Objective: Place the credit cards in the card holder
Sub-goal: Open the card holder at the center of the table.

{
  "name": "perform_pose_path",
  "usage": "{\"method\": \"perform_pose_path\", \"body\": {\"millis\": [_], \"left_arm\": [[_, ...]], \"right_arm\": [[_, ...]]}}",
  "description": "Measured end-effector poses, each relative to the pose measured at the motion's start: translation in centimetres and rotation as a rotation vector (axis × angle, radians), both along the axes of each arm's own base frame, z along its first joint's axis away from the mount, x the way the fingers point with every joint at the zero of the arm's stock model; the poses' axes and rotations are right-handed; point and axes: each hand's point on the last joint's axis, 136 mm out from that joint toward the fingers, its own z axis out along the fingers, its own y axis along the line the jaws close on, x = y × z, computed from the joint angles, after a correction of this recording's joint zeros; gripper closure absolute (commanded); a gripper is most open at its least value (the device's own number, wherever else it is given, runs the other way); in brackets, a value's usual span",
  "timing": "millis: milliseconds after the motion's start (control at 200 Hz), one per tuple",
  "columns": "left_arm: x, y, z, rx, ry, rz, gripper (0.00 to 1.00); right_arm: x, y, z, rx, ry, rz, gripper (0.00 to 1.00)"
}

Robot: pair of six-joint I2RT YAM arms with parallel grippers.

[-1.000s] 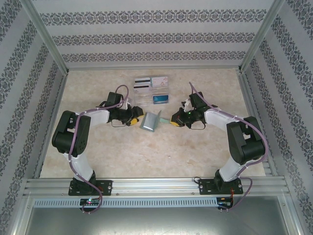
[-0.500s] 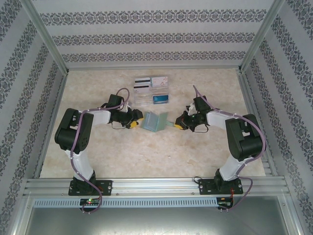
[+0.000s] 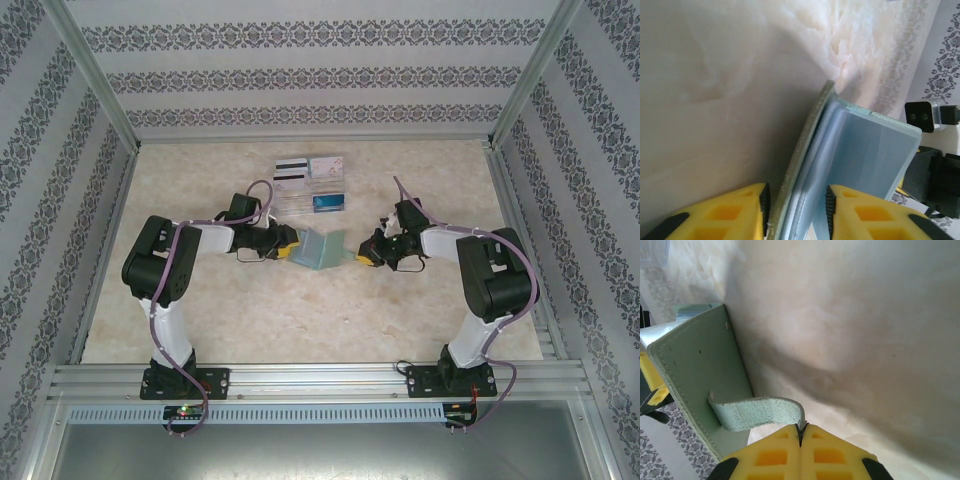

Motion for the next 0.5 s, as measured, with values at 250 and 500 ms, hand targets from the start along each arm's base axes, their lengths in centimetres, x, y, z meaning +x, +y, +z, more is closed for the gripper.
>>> {"method": "perform_pose_path", "body": {"millis": [250, 500], "left_arm": [[0.2, -0.7, 1.0, -0.041, -0.003, -0.007, 0.99], [0.9, -0.5, 3.6, 0.035, -0.046, -0.033, 1.00]], "right_arm": [[-0.2, -0.1, -1.1, 0.005, 0.013, -0.002, 1.00], [-0.4, -0.1, -1.4, 0.001, 0.013, 0.011, 0.78]]}}
